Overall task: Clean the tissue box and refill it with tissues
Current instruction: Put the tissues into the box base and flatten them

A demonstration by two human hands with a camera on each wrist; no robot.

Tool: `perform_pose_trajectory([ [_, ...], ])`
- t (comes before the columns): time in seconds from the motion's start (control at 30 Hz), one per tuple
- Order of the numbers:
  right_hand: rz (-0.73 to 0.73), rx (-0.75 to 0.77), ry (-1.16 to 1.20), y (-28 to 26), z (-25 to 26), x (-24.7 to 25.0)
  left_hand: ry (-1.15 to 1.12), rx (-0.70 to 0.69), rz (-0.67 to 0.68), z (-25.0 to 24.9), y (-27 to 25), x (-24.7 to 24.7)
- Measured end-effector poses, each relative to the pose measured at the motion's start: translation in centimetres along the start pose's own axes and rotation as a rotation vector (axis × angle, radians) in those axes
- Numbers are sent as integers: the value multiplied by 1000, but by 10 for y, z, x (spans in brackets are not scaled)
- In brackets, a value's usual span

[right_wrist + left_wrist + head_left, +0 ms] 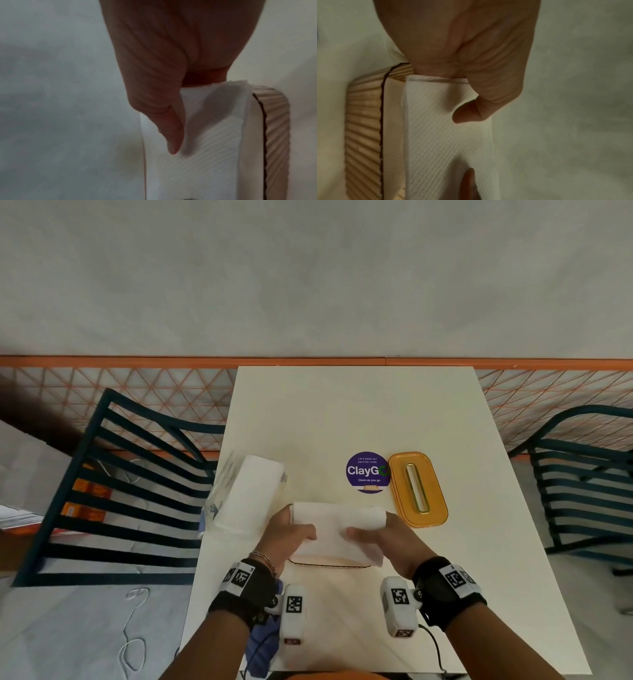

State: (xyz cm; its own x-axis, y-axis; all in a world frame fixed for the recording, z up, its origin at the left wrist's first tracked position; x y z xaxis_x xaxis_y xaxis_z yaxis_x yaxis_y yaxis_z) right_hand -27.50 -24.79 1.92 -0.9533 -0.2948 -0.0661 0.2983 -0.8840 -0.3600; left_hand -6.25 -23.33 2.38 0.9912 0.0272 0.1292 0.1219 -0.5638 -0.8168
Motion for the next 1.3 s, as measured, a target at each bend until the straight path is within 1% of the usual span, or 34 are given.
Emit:
perform_pose_trajectory([
  [0.13, -16, 115, -92, -8, 20, 6, 24, -114, -26, -11, -14, 5],
  [0.3, -21, 137, -82, -34, 30, 22, 15, -175, 15, -10, -34, -19],
  [0.37, -49, 129, -45, -50, 27, 33, 36, -205, 45, -8, -40, -36],
  [0.5, -135, 119, 26, -88, 10, 71, 133, -281, 173, 0, -55, -87],
  [0.63, -151, 96, -12, -120, -15, 113, 194, -302, 263, 21, -64, -144],
  [0.77, -143, 38, -37, -135, -49, 150, 187, -301, 229, 43, -54, -192],
  [0.87, -180, 10, -60, -137, -76, 173, 177, -278, 178, 64, -37, -217],
  [0.97, -230, 10, -89, -138, -94, 186, 159, -240, 79, 87, -18, -224],
  [1.07, -287, 22, -99, -139, -105, 197, 100, -210, -21, 101, -11, -226],
  [1.13, -307, 34, -99, -140, -106, 198, 93, -228, -48, 103, -13, -234],
  [1.2, -295, 47, -107, -140, -107, 195, 103, -226, -76, 105, -15, -242],
  [1.3, -304, 72, -56, -140, -105, 193, 43, -218, -129, 105, -18, -240],
])
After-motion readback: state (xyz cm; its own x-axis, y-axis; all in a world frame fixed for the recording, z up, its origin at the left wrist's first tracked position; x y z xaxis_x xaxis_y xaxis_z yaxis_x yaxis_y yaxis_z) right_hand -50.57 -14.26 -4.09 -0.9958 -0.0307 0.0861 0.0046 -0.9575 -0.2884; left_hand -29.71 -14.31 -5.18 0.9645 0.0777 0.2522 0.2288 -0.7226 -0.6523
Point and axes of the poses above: each hand's wrist, its own y-axis towards the middle knuckle, its own x-axis out of the back of the hand, z = x × y, the point moved 9 cm from there along y, towards the middle knuckle, and after that the axes turned 14 degrees about x, right-handed, at the moved point
